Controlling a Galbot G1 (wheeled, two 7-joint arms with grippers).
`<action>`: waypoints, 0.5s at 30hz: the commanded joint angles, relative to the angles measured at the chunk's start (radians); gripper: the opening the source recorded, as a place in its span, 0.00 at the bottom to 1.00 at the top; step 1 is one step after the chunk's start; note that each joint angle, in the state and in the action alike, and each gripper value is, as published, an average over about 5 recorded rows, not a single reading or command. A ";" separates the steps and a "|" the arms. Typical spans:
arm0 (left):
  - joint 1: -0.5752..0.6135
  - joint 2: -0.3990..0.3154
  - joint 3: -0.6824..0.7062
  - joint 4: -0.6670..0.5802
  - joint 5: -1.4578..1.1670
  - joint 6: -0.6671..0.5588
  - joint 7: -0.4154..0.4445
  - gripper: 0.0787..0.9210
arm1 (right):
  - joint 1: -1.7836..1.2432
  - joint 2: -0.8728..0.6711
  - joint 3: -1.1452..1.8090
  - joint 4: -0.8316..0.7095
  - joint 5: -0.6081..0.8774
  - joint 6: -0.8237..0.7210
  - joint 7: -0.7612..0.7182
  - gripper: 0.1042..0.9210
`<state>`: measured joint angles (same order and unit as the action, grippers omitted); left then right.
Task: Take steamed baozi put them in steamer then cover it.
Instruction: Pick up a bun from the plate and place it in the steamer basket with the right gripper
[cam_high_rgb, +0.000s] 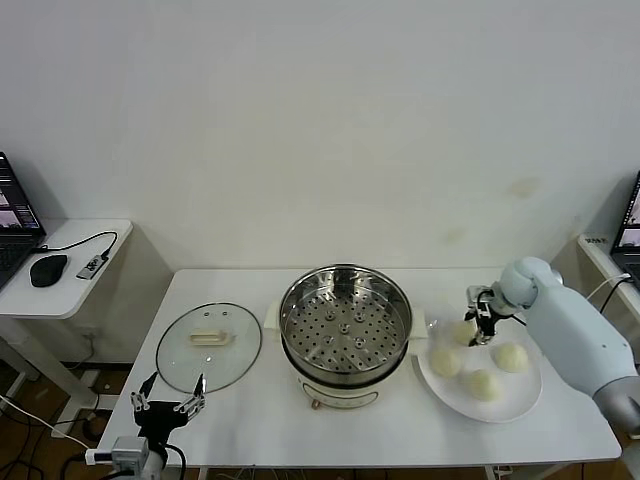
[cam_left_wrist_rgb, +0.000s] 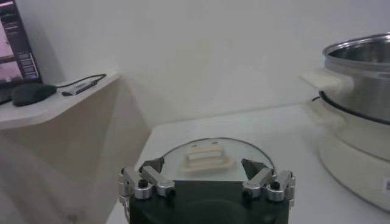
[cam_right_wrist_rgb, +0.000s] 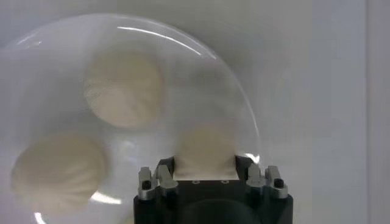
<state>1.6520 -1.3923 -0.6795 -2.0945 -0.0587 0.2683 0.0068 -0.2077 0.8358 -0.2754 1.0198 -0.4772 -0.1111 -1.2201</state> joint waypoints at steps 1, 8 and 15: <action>-0.005 0.001 0.004 -0.002 0.000 0.002 0.001 0.88 | 0.137 -0.091 -0.107 0.119 0.137 -0.028 -0.040 0.62; -0.003 -0.001 0.005 -0.017 -0.002 0.002 -0.004 0.88 | 0.383 -0.078 -0.276 0.150 0.275 -0.057 -0.082 0.62; -0.004 -0.009 -0.009 -0.038 -0.029 0.010 -0.010 0.88 | 0.564 0.043 -0.410 0.098 0.361 -0.066 -0.114 0.62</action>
<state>1.6490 -1.3973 -0.6797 -2.1177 -0.0673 0.2711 0.0019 0.1239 0.8129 -0.5211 1.1176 -0.2435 -0.1628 -1.3016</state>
